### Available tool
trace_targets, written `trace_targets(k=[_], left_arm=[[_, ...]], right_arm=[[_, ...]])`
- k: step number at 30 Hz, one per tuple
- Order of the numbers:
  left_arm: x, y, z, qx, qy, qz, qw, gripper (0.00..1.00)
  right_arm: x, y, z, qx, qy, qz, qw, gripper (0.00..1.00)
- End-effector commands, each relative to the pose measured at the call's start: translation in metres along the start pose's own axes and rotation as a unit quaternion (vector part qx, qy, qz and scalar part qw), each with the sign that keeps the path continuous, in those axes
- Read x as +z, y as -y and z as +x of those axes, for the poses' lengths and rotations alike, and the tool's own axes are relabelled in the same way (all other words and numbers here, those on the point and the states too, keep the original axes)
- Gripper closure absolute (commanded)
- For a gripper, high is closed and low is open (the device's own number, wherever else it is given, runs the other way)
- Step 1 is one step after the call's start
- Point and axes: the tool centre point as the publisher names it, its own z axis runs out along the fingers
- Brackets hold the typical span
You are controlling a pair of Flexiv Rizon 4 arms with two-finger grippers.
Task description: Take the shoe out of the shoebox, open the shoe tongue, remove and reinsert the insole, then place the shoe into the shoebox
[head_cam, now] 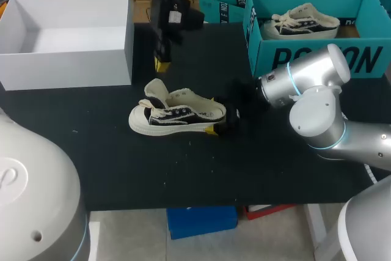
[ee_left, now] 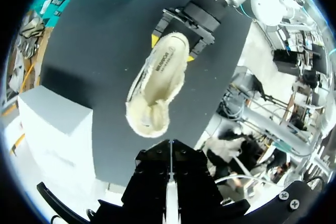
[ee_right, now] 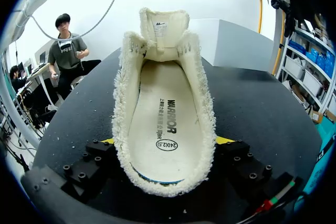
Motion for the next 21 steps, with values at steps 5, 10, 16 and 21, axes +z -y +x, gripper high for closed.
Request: trace_targets(k=[5,10,16,21], left_arm=[[-0.002,0.006,-0.008,0.135,-0.035,-0.053,0.989,1.00],[-0.002,0.006,-0.008,0.135,-0.035,-0.053,0.989,1.00],[-0.001,-0.003,-0.002,0.128,-0.018,-0.010,0.992,1.00],[0.004,-0.005,0.006,0.146,0.006,0.071,0.987,1.00]], right_arm=[[0.001,0.000,0.000,0.000,0.001,0.000,1.000,1.00],[0.001,0.000,0.000,0.000,0.001,0.000,1.000,1.00],[0.001,0.000,0.000,0.000,0.001,0.000,1.000,1.00],[0.001,0.000,0.000,0.000,0.001,0.000,1.000,1.00]])
